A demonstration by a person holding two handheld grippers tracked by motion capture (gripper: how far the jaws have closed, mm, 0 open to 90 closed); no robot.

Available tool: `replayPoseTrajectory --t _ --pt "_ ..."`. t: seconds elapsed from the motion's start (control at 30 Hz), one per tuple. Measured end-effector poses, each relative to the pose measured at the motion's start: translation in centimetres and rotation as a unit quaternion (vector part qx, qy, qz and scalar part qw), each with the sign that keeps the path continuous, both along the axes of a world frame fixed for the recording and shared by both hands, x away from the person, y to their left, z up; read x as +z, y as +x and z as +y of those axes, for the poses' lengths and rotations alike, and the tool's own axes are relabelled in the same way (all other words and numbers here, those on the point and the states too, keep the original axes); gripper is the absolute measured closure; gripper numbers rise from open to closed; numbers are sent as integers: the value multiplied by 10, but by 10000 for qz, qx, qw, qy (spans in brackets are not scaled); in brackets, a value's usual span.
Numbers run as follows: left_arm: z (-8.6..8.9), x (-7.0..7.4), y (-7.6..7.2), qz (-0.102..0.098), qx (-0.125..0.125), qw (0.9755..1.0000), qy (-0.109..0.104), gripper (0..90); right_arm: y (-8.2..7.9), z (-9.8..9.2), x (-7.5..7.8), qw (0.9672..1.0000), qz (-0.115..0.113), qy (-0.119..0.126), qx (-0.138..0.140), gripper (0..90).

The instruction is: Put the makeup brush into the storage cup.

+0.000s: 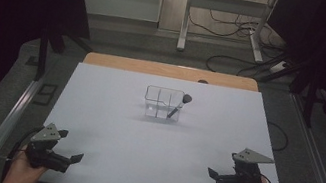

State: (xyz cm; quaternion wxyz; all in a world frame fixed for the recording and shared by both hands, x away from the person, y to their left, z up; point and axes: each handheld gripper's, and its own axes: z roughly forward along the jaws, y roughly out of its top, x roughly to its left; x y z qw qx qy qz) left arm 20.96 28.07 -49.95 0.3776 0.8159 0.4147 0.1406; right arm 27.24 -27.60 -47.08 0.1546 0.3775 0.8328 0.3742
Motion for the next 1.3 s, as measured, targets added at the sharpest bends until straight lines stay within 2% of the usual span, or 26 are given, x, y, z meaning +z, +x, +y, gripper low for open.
replayPoseTrajectory --t 0.23,0.4,0.7,1.2,1.3 --pt "4 -1 -2 13 66 10000 41 0 -4 -11 0 9999 -23 -11 -118 0" --pt "11 -2 -6 3 185 9998 -20 0 -8 -17 -1 9998 1 -48 -190 0" --pt "14 -4 -8 59 195 9998 26 0 -13 -26 -1 9995 -33 -134 -295 0" --pt "19 -4 -11 2 291 9996 16 0 -21 -39 -4 9982 -63 -316 -514 0" --pt "19 -4 -11 12 301 9995 18 0 -22 -43 -4 9979 -69 -289 -568 0"
